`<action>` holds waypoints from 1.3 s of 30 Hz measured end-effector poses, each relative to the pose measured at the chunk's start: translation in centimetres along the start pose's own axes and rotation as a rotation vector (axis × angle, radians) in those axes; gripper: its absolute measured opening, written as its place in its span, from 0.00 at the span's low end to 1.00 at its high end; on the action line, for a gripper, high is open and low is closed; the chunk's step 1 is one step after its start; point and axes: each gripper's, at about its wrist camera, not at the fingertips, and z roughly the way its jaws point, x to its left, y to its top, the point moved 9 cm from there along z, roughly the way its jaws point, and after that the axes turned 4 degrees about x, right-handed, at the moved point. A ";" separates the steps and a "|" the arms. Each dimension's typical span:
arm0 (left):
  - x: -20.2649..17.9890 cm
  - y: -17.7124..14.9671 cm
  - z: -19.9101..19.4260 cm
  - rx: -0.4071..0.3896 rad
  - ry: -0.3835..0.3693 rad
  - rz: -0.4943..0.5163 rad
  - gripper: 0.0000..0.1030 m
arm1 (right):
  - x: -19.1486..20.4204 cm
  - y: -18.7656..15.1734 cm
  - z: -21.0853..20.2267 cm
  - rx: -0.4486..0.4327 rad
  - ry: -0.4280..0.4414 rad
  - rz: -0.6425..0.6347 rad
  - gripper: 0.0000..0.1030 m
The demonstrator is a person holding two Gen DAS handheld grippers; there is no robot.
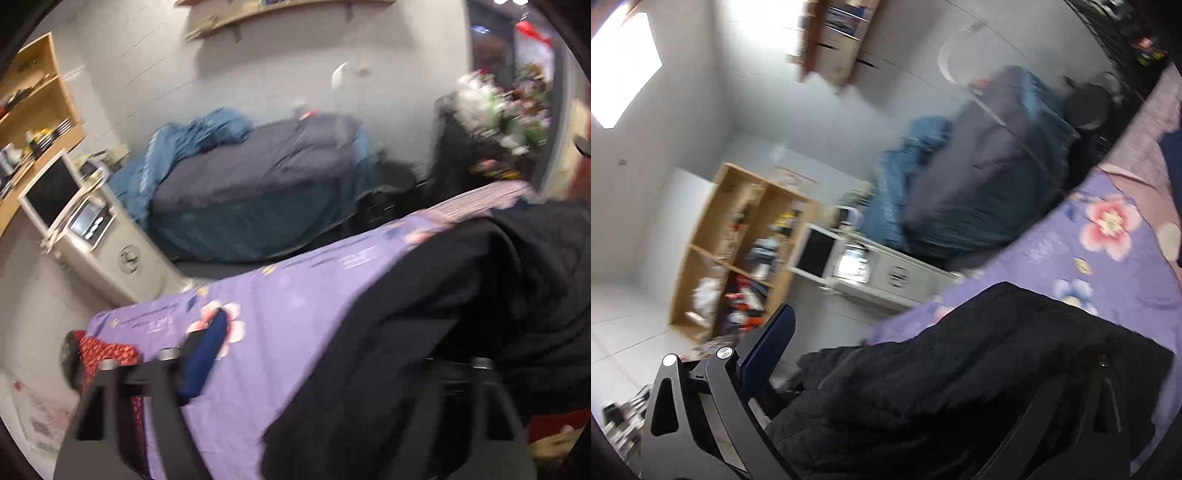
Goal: Fold large clothes
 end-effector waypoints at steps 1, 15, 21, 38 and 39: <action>0.3 -1.2 3.6 0.076 0.008 -0.009 0.78 | -2.8 0.0 1.0 -0.011 -0.054 0.033 0.91; 12.9 -19.5 15.0 0.393 0.143 -0.207 0.89 | -14.1 -15.4 4.8 0.252 -0.569 -0.185 0.91; 13.0 -25.4 14.7 0.463 0.155 -0.275 0.89 | -12.5 -27.3 12.6 0.621 -0.618 -0.507 0.91; 1.1 -21.6 16.6 0.373 -0.057 -0.108 0.89 | -14.8 -16.0 6.5 0.538 -0.990 -0.652 0.07; 0.6 -21.2 16.4 0.362 -0.065 -0.098 0.89 | -14.2 -13.6 5.4 0.502 -1.032 -0.680 0.06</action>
